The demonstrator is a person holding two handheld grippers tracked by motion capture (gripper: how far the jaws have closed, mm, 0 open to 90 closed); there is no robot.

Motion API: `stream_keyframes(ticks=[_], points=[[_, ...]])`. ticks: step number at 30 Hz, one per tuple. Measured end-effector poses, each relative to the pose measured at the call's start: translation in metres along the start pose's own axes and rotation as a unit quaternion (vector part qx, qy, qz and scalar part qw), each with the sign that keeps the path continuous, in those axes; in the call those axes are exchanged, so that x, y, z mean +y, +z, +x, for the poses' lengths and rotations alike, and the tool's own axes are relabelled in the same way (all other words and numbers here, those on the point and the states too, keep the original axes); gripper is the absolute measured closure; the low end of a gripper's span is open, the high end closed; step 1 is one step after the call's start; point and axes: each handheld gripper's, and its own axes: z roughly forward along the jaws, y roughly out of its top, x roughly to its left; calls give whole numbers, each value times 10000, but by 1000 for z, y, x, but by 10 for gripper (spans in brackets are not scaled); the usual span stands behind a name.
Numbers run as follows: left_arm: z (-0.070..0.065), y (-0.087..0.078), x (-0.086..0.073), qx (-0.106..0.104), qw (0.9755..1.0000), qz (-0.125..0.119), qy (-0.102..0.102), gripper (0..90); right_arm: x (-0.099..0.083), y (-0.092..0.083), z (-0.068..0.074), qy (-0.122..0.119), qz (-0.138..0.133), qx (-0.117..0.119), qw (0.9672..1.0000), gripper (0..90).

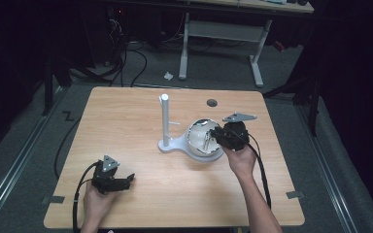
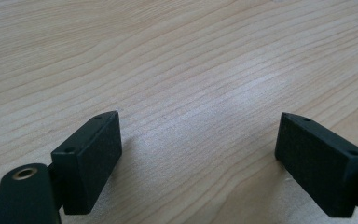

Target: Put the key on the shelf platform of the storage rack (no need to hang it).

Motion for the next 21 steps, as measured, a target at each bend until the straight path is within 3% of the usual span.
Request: stream_keyframes(ticks=[21], points=[[0, 0, 0, 1, 10000, -1, -1, 149, -1, 16, 0, 24, 108, 26, 9999, 740]])
